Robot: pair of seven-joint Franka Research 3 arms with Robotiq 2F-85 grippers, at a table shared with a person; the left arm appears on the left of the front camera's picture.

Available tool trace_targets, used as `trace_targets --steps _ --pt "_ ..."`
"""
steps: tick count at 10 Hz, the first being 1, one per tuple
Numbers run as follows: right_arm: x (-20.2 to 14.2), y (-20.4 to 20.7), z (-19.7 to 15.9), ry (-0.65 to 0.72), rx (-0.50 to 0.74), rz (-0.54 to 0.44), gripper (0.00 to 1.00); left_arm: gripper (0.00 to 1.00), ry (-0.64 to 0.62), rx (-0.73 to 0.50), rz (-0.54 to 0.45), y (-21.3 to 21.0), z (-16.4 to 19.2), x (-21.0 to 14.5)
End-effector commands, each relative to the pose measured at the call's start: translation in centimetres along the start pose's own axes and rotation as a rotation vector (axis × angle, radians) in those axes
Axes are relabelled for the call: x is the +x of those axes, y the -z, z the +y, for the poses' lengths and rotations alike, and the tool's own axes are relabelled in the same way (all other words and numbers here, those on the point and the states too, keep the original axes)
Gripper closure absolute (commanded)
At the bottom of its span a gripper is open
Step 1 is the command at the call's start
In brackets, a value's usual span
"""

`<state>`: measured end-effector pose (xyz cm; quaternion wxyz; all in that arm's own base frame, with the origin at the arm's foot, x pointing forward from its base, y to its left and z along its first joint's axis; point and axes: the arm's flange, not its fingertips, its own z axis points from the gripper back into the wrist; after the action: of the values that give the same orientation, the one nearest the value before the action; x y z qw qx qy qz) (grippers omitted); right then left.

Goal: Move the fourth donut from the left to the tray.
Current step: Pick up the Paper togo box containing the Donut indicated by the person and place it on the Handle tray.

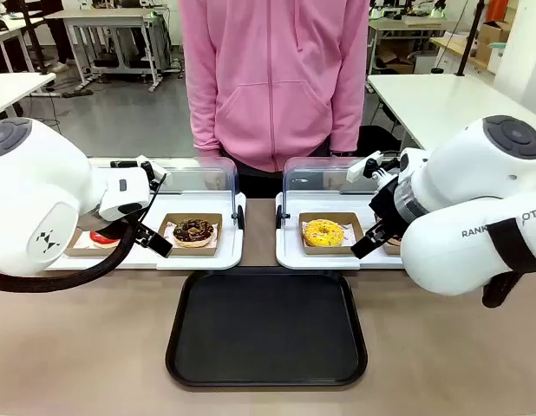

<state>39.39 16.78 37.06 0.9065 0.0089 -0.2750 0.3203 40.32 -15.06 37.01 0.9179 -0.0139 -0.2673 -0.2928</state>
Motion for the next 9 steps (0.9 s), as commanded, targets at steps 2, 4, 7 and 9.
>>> trace_targets --steps 2,4,7,9 --pt "0.00 0.00 0.00 0.000 0.000 0.000 0.00 0.00 0.000 0.000 -0.001 -0.02 0.00 0.01" --pt "0.00 0.00 0.00 0.000 0.000 0.000 0.00 0.00 0.000 0.000 -0.001 -0.02 0.00 0.01" --pt "0.00 0.00 0.00 0.000 0.000 0.000 0.00 0.00 0.000 0.000 -0.001 -0.02 0.00 0.01" --pt "0.00 0.00 0.00 0.000 0.000 0.000 0.00 0.00 0.000 0.000 -0.001 -0.02 0.00 0.01"
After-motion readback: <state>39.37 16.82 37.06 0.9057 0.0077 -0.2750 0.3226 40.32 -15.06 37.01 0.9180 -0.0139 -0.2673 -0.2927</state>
